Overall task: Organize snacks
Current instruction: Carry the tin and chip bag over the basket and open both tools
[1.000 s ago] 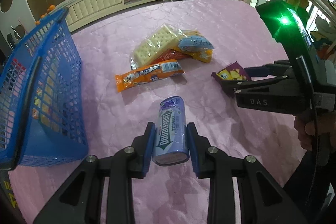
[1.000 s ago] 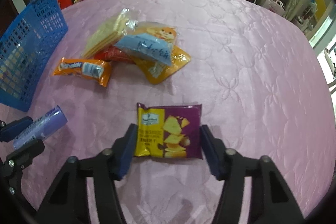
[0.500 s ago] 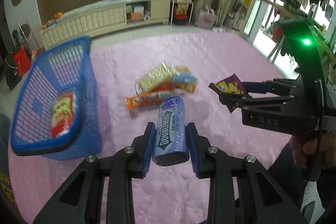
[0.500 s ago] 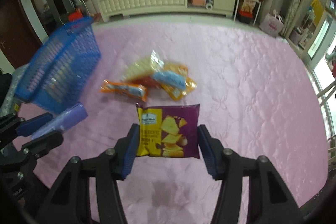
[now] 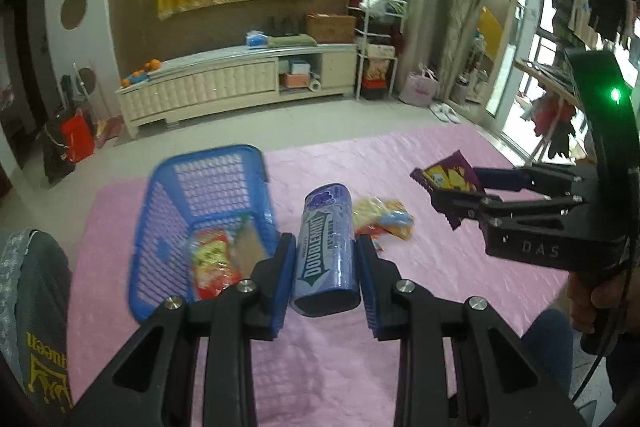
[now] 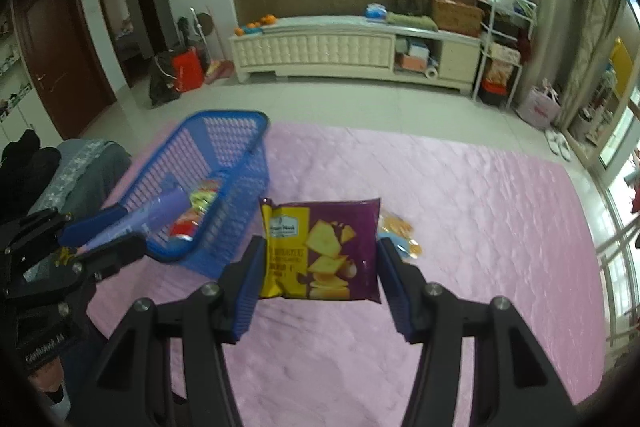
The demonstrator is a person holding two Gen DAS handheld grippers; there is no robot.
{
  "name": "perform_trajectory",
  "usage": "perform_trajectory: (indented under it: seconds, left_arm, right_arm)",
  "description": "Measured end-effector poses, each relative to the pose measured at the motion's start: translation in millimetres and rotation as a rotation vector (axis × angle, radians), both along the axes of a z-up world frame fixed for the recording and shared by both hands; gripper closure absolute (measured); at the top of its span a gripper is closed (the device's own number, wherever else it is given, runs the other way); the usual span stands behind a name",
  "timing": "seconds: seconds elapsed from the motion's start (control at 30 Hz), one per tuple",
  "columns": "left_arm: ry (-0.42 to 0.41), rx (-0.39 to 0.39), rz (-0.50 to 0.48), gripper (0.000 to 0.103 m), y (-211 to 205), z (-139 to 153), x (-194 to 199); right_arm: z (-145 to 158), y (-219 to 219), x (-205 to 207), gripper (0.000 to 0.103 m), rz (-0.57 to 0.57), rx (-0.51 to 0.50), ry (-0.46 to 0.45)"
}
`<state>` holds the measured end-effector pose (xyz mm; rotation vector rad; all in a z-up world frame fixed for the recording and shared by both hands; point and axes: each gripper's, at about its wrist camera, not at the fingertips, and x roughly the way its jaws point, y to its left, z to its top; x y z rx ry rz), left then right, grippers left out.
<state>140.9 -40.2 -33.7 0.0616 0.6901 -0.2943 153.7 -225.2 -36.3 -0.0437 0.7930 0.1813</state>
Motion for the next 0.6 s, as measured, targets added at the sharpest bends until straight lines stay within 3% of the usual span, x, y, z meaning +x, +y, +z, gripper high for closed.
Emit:
perform_trajectory:
  seconds: [0.3,0.6]
  left_arm:
    - [-0.006,0.019,0.074,0.074,49.0,9.4,14.1]
    - [0.043,-0.001,0.127,0.074,86.3,-12.7,42.2]
  right_arm:
    - [-2.7,45.5,31.8,0.043,0.087,0.002,0.031]
    - [-16.6,82.5,72.0,0.043,0.154,-0.025,0.065]
